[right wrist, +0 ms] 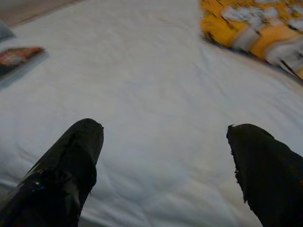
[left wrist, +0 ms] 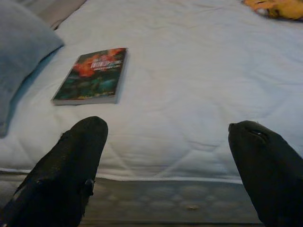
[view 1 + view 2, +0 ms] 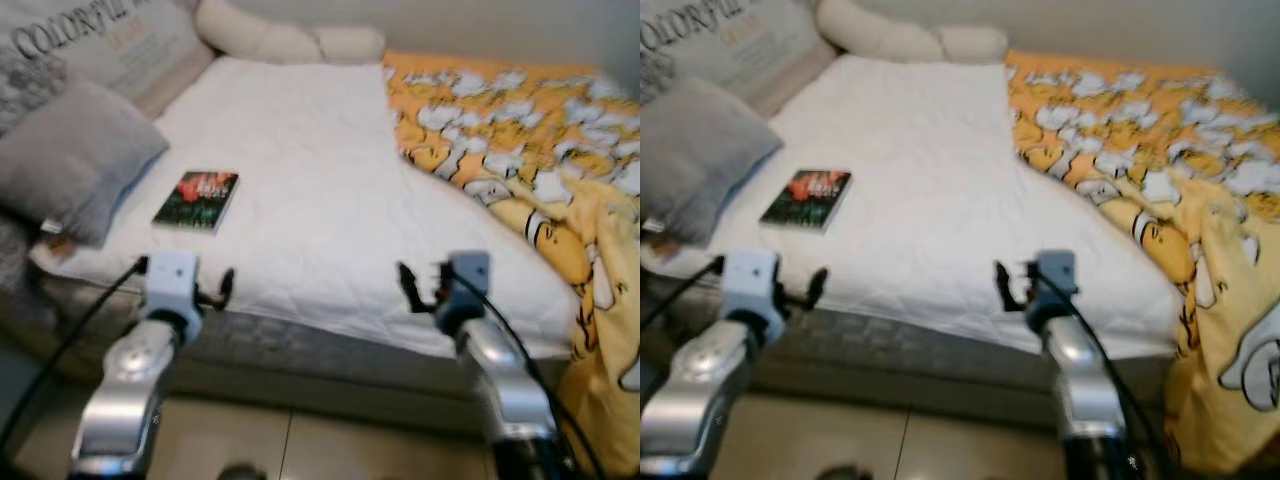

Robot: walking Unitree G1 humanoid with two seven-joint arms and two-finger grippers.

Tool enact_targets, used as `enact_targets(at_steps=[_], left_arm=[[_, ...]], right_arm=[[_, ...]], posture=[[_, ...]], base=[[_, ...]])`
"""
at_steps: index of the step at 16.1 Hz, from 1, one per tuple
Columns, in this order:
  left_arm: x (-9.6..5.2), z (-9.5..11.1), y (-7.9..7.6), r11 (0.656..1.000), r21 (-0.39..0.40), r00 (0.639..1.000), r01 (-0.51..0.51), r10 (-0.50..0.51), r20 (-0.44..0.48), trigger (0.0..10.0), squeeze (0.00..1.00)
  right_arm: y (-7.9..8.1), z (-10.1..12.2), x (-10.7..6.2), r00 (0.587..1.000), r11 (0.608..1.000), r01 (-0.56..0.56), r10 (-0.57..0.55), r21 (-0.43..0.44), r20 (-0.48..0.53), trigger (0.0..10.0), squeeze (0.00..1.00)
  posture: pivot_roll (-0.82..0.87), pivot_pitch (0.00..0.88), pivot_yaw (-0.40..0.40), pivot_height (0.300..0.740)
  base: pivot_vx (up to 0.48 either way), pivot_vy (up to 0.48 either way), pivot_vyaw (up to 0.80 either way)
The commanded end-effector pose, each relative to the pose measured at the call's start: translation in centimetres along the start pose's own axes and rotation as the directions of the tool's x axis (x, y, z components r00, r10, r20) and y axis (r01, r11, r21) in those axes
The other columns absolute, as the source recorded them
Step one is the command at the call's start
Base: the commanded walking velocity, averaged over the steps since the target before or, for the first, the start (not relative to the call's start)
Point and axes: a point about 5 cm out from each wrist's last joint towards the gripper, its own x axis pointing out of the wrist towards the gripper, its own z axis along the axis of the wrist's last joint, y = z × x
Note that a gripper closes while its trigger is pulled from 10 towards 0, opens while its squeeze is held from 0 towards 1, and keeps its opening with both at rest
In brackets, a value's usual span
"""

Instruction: Clean up the room

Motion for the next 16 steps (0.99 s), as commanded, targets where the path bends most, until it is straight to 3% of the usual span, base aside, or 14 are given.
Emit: enact_targets(at_steps=[1,16], left_arm=[[0.22,0.22,-0.01,1.0,0.01,1.0,0.009,-0.009,0.005,10.0,0.0],[0.27,0.44,-0.06,0.999,0.028,1.0,0.015,-0.016,0.025,10.0,0.0]], right_arm=[[-0.04,0.89,0.23,0.999,1.0,0.001,-0.001,-0.007,0.032,10.0,1.0],[0.29,0.24,0.24,1.0,1.0,0.018,-0.018,-0.005,0.01,10.0,1.0]], posture=[[-0.03,0.0,-0.007,0.74],[-0.02,0.0,-0.008,0.74]], base=[[0.0,-0.398,0.0],[0.0,-0.404,0.0]])
